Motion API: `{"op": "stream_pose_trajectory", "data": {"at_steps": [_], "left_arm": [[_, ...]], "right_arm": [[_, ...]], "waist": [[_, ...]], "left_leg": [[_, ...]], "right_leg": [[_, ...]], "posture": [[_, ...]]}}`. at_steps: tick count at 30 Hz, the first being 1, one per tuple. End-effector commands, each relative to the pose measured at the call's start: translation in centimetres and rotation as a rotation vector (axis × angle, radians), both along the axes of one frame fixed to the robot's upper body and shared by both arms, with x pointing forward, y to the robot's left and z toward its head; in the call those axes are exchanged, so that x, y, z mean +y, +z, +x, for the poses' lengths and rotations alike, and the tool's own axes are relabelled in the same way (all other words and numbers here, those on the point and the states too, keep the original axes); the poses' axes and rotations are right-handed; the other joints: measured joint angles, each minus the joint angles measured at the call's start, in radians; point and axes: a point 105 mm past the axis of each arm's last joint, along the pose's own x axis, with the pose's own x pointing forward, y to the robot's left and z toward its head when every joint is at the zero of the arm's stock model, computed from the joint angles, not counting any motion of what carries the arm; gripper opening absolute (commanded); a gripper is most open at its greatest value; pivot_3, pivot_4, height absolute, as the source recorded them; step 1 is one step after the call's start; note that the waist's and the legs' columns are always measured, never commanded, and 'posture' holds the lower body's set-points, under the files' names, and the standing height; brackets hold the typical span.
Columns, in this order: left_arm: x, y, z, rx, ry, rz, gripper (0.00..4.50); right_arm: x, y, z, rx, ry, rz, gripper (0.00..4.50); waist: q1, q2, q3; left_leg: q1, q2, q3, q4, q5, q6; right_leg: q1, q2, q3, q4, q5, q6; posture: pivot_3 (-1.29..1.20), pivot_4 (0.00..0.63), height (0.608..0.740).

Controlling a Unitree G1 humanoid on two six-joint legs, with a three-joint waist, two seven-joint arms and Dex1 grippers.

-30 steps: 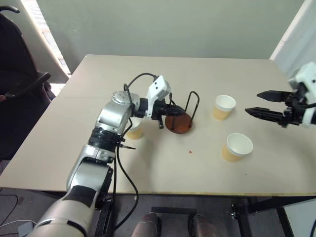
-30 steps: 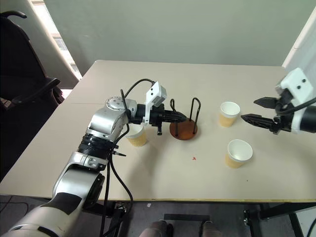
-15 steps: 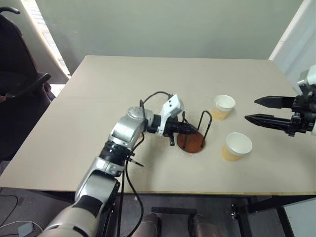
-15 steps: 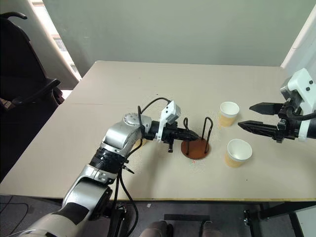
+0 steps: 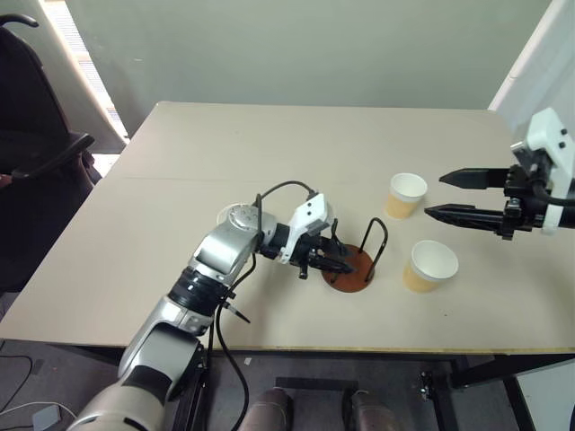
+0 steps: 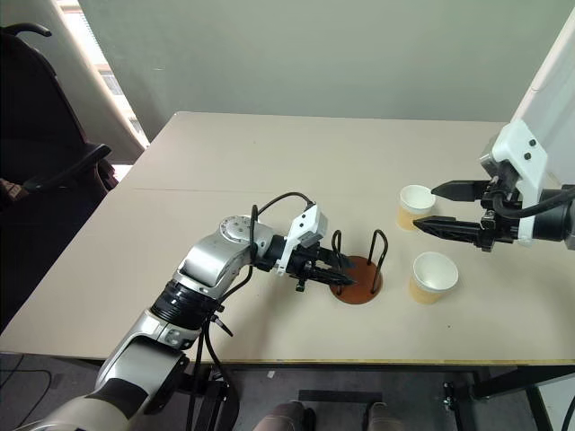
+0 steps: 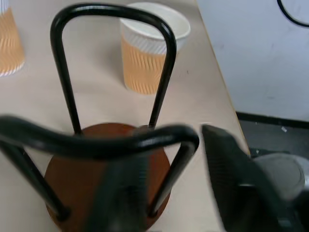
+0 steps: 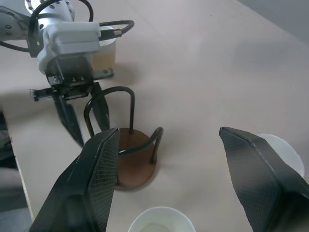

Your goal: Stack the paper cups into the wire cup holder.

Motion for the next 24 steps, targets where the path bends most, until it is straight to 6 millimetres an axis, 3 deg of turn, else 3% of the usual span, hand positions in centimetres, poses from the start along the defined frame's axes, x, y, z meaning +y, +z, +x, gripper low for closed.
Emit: {"op": "stream_pose_trajectory", "data": {"at_steps": [1, 5, 9, 19, 24], "left_arm": [[0.6, 0.6, 0.2, -0.109, -0.015, 0.026, 3.09], [1.6, 0.5, 0.3, -0.163, -0.021, 0.073, 4.48], [2.9, 1.2, 0.5, -0.213, 0.000, 0.091, 4.48], [5.1, 4.9, 0.3, -0.239, 0.031, 0.018, 4.48], [6.5, 6.8, 0.4, -0.232, 0.073, -0.027, 4.48]], "right_arm": [[0.1, 1.4, 0.6, -0.073, 0.028, -0.058, 3.41], [0.2, 2.1, 2.1, -0.108, 0.039, -0.091, 3.41], [0.2, 1.9, 3.7, -0.122, 0.039, -0.153, 3.41], [0.2, -2.1, 8.2, -0.110, 0.046, -0.390, 3.41], [0.4, -2.9, 10.4, -0.112, 0.047, -0.433, 3.41]], "waist": [[-0.003, 0.000, 0.000], [-0.005, 0.000, 0.000], [-0.006, 0.000, 0.000], [-0.009, 0.000, 0.000], [-0.012, 0.000, 0.000]], "left_leg": [[0.000, 0.000, 0.000, 0.000, 0.000, 0.000], [0.000, 0.000, 0.000, 0.000, -0.001, 0.001], [0.000, 0.000, -0.001, 0.000, -0.002, 0.003], [-0.001, 0.000, -0.001, 0.000, -0.003, 0.003], [-0.001, 0.000, -0.001, -0.001, -0.003, 0.003]], "right_leg": [[0.000, 0.000, 0.000, 0.000, 0.000, 0.000], [0.000, 0.000, 0.000, 0.000, 0.000, 0.000], [0.000, 0.000, 0.000, 0.000, 0.001, -0.001], [-0.002, -0.001, -0.001, 0.000, 0.000, -0.002], [-0.003, -0.001, -0.001, 0.000, 0.001, -0.004]], "posture": [[0.00, 0.150, 0.740], [0.00, 0.150, 0.740], [0.00, 0.150, 0.740], [0.00, 0.150, 0.740], [0.00, 0.150, 0.740]]}}
